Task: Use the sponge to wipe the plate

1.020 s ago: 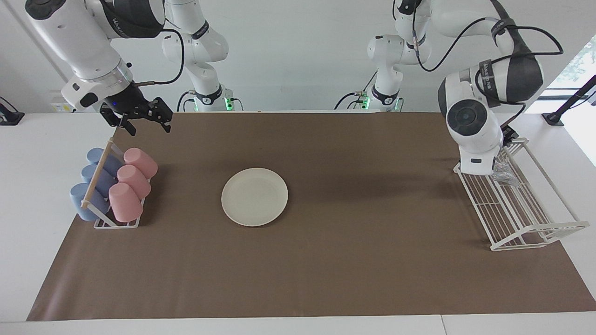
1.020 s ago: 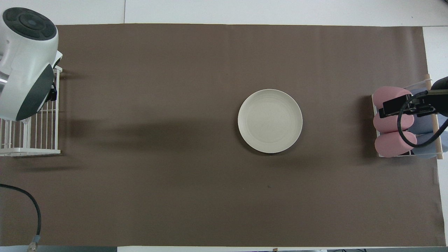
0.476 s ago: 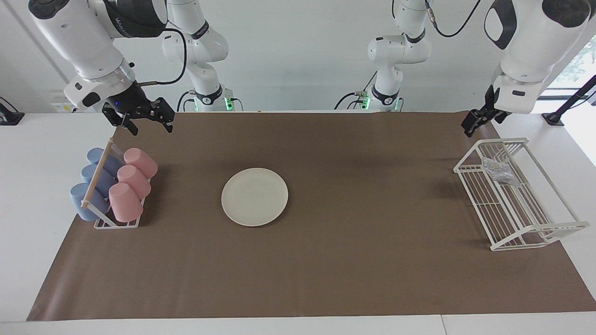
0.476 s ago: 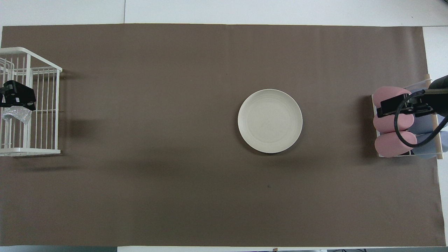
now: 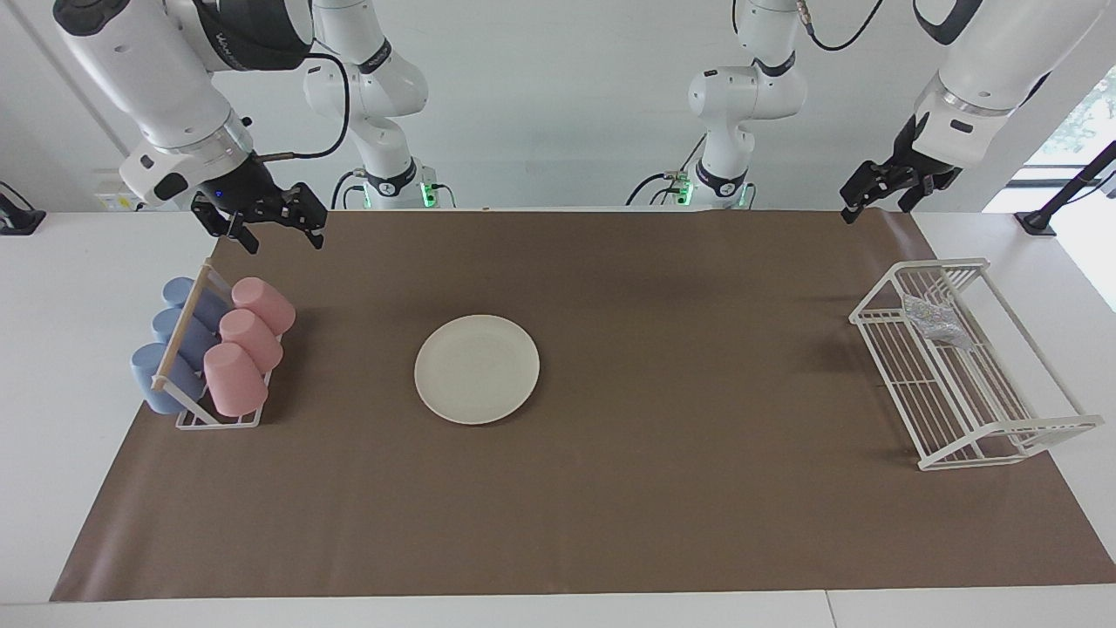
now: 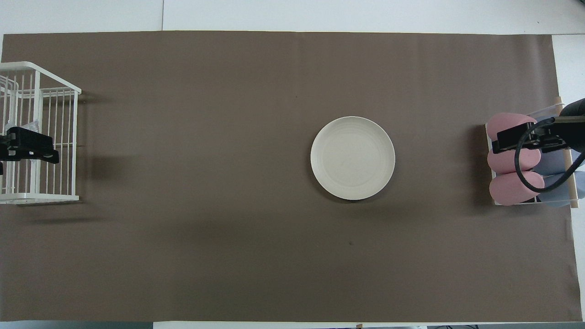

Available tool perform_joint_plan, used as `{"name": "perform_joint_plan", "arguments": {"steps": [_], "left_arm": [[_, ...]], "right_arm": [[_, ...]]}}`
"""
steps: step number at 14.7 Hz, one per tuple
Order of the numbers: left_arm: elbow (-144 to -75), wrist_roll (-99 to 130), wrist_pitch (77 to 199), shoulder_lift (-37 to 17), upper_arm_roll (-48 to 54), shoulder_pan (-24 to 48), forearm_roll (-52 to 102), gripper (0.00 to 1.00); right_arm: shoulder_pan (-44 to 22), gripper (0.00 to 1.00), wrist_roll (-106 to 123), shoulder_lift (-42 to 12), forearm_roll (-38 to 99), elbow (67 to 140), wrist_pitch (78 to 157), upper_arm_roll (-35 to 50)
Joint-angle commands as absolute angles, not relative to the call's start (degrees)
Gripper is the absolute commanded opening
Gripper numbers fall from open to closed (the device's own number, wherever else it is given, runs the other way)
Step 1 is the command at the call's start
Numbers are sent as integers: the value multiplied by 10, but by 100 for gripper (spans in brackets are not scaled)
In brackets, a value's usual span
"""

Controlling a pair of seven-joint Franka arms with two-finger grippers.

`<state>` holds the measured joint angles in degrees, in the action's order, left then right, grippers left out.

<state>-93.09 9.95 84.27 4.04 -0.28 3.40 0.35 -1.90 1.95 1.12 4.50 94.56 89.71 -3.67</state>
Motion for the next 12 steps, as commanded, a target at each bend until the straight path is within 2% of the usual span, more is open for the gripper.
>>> {"name": "perform_joint_plan", "arguments": {"steps": [1, 5, 8, 12], "left_arm": [[-962, 95, 865, 53, -3, 47, 12, 100], [-956, 92, 884, 29, -4, 45, 21, 100], [-919, 92, 861, 19, -5, 46, 21, 100], [-911, 92, 850, 18, -4, 46, 19, 100]], "right_arm": [[-18, 100, 9, 16, 33, 944, 893, -33], [-18, 100, 8, 16, 34, 944, 893, -33], [-18, 100, 8, 16, 34, 944, 894, -32], [-18, 100, 8, 16, 34, 944, 894, -32]]}}
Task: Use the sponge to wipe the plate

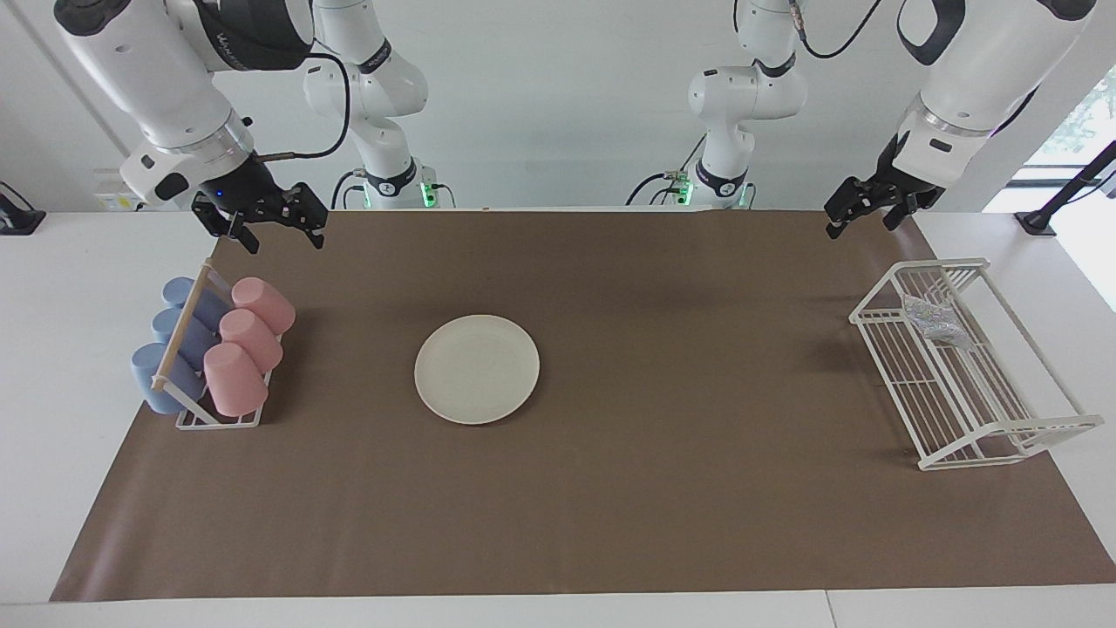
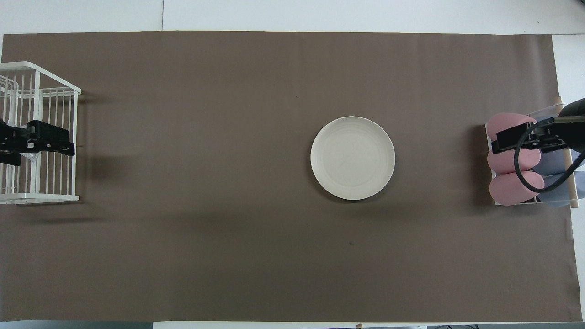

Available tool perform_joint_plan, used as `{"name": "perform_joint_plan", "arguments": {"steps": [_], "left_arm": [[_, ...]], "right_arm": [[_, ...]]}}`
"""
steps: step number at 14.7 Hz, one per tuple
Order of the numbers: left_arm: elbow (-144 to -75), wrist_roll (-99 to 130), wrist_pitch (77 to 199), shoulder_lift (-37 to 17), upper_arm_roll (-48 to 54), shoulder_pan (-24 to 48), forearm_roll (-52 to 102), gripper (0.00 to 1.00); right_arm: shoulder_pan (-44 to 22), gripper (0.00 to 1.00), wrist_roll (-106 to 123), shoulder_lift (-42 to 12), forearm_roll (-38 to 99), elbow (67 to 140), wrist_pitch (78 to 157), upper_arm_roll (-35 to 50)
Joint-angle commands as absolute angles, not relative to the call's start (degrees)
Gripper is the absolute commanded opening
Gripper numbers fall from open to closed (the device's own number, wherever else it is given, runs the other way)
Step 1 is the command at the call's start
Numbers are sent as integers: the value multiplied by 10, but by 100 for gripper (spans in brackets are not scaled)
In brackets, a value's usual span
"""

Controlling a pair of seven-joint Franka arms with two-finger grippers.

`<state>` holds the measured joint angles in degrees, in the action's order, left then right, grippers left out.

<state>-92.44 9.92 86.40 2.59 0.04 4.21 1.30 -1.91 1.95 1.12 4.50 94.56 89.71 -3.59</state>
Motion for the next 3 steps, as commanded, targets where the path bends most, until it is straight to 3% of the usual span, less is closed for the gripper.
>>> {"name": "perform_joint_plan", "arguments": {"steps": [1, 3], "left_arm": [[-911, 92, 852, 18, -4, 46, 19, 100], [-911, 92, 853, 18, -4, 45, 19, 100]], "right_arm": [[-18, 100, 8, 16, 34, 944, 894, -31], [-18, 100, 7, 16, 34, 943, 894, -31]]}}
